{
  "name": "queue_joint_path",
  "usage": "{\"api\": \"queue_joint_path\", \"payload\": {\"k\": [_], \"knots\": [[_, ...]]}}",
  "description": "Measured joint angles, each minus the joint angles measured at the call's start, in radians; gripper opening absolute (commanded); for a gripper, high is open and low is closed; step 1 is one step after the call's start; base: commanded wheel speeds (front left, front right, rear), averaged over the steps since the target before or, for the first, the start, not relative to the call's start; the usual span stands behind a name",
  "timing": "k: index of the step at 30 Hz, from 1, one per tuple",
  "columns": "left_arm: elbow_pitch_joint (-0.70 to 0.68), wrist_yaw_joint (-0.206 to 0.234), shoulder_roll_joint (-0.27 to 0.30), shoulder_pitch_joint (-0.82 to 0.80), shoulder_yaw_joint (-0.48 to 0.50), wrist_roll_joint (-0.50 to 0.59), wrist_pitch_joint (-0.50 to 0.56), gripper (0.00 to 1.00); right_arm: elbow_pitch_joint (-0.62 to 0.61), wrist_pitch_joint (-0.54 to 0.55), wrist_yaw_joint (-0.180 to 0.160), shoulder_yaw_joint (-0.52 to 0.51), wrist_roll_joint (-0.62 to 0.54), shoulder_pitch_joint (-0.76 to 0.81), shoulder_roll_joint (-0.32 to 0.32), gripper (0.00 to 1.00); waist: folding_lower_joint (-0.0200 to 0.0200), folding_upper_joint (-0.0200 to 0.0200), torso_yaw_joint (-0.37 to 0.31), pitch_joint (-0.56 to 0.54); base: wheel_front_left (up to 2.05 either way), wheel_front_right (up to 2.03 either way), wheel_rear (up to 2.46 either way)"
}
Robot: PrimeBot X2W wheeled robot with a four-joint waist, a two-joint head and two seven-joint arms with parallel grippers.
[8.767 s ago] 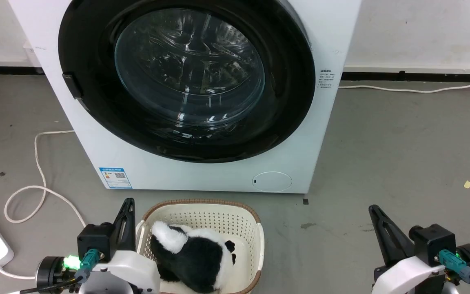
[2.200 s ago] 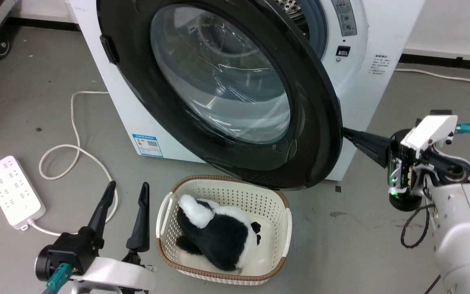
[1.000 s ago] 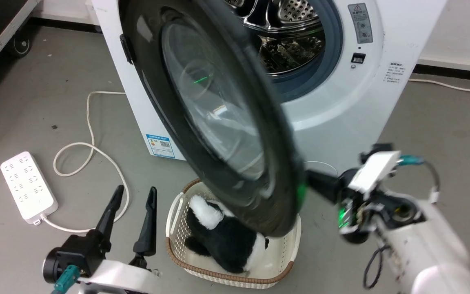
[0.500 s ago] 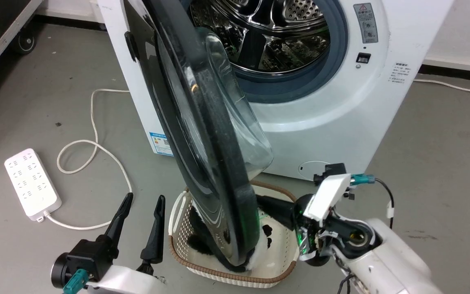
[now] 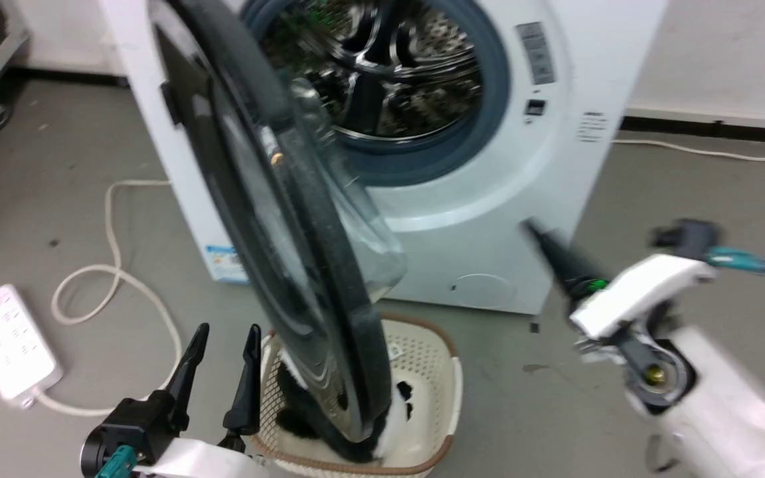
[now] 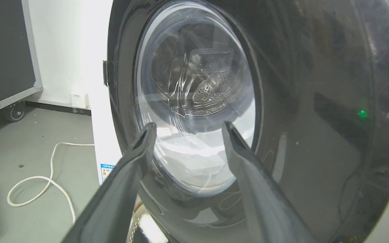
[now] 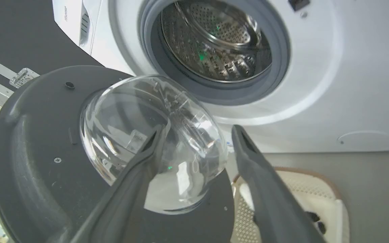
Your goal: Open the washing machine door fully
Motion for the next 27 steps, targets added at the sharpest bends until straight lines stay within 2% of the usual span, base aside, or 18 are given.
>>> {"api": "queue_joint_path", "payload": {"k": [1,5,7,10,12,14,16,19,27], "knots": [[-0.001,0.0,-0.008,0.001,0.012,-0.003,0.0,1.0,-0.032,-0.193,0.0,0.004,-0.219,0.013,-0.078,1.0,0.0,0.0,-0.032,-0.014,0.0,0.0,0.0],[-0.004,0.0,-0.013,0.002,0.025,-0.003,0.0,1.0,-0.046,-0.255,0.0,-0.079,-0.54,0.082,-0.128,1.0,0.0,0.0,-0.074,-0.03,0.0,0.0,0.0],[-0.008,0.0,-0.014,0.003,0.039,-0.004,0.0,1.0,-0.092,-0.258,0.0,-0.199,-0.736,0.141,-0.116,1.0,0.0,0.0,-0.094,-0.034,0.0,0.0,0.0],[-0.011,0.0,-0.013,0.011,0.056,-0.014,0.0,1.0,-0.242,-0.259,0.0,-0.406,-1.027,0.273,-0.033,1.0,0.0,0.0,-0.119,-0.036,0.0,0.0,0.0],[-0.009,0.0,-0.012,0.019,0.068,-0.018,0.0,1.0,-0.351,-0.259,0.0,-0.516,-1.19,0.389,0.064,1.0,0.0,0.0,-0.128,-0.035,0.0,0.0,0.0],[-0.006,0.0,-0.01,0.021,0.077,-0.021,0.0,1.0,-0.453,-0.259,0.0,-0.58,-1.328,0.5,0.156,1.0,0.0,0.0,-0.13,-0.034,0.0,0.0,0.0],[-0.003,0.0,-0.008,0.022,0.084,-0.021,0.0,1.0,-0.537,-0.259,0.002,-0.616,-1.403,0.584,0.209,1.0,0.0,0.0,-0.13,-0.034,0.0,0.0,0.0],[0.004,0.0,-0.003,0.024,0.081,-0.021,0.0,1.0,-0.61,-0.259,0.002,-0.645,-1.463,0.671,0.222,1.0,0.0,0.0,-0.123,-0.034,0.0,0.0,0.0],[0.031,0.0,0.019,0.063,0.065,0.029,0.0,1.0,-0.612,-0.259,0.002,-0.634,-1.357,0.78,0.222,1.0,0.0,0.0,-0.112,-0.043,0.0,0.0,0.0]]}}
